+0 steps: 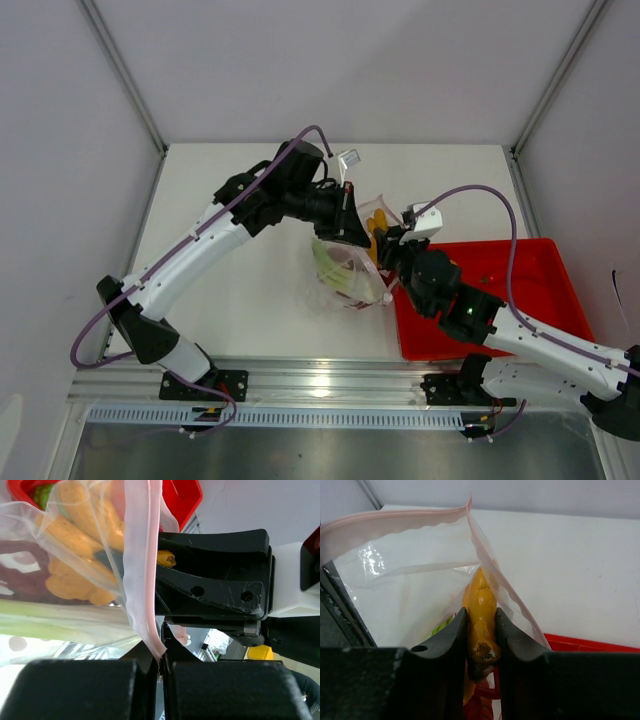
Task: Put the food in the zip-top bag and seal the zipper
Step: Place the fake vegetable in the zipper food storage bag.
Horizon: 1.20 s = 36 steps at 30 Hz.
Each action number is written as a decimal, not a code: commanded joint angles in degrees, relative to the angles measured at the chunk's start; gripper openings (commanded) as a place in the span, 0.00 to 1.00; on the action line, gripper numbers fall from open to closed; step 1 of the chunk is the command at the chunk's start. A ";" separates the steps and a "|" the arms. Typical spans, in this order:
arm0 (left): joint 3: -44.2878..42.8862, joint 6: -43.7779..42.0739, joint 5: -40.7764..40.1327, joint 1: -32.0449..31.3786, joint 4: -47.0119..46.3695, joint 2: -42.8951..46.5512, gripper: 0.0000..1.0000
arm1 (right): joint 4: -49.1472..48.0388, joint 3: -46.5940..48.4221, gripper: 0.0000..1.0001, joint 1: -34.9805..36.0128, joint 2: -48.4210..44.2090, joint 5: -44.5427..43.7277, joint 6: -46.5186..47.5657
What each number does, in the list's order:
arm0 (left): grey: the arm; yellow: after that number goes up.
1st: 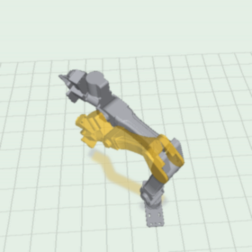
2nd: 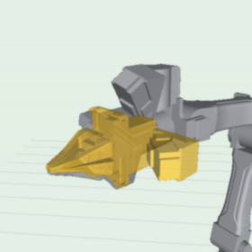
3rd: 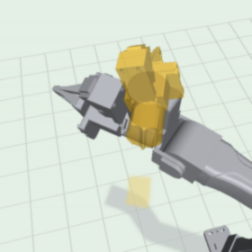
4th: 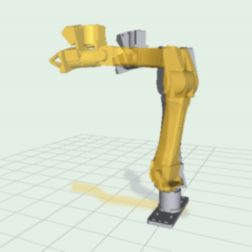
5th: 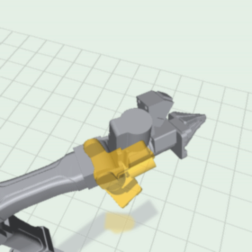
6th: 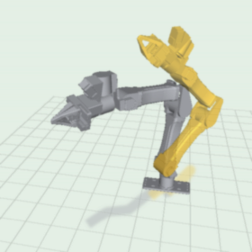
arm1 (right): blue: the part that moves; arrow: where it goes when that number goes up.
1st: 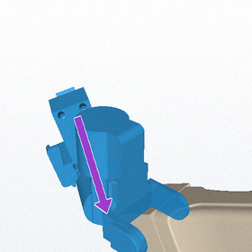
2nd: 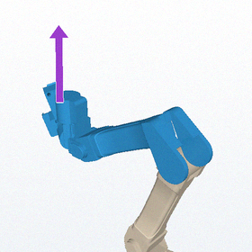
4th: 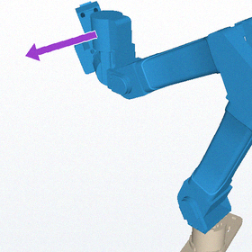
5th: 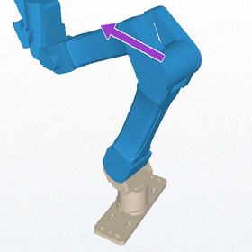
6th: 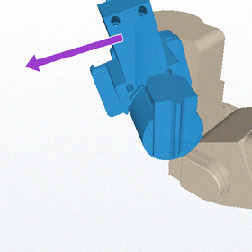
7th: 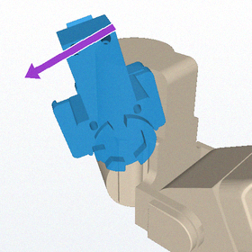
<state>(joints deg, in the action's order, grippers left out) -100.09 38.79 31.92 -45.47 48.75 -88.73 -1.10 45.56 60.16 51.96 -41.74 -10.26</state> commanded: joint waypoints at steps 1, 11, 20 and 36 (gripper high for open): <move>-0.81 2.08 4.99 0.12 -3.84 2.68 0.01 | -8.99 -0.47 0.02 0.22 0.41 -3.79 4.19; 0.77 3.05 5.70 1.52 -5.42 3.56 0.01 | 9.26 8.21 0.69 -1.45 7.81 2.63 -4.85; 5.96 3.14 6.04 4.07 -8.32 5.41 0.00 | 26.67 16.30 0.89 -1.98 -5.55 5.78 -10.04; 6.94 0.77 2.81 4.87 -7.19 5.93 0.01 | 43.01 29.50 0.87 -9.88 -3.10 7.91 -16.09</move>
<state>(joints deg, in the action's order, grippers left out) -91.64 40.99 35.35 -41.10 43.20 -85.60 37.30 73.54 52.25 45.80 -34.52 -23.05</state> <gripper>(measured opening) 0.006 0.862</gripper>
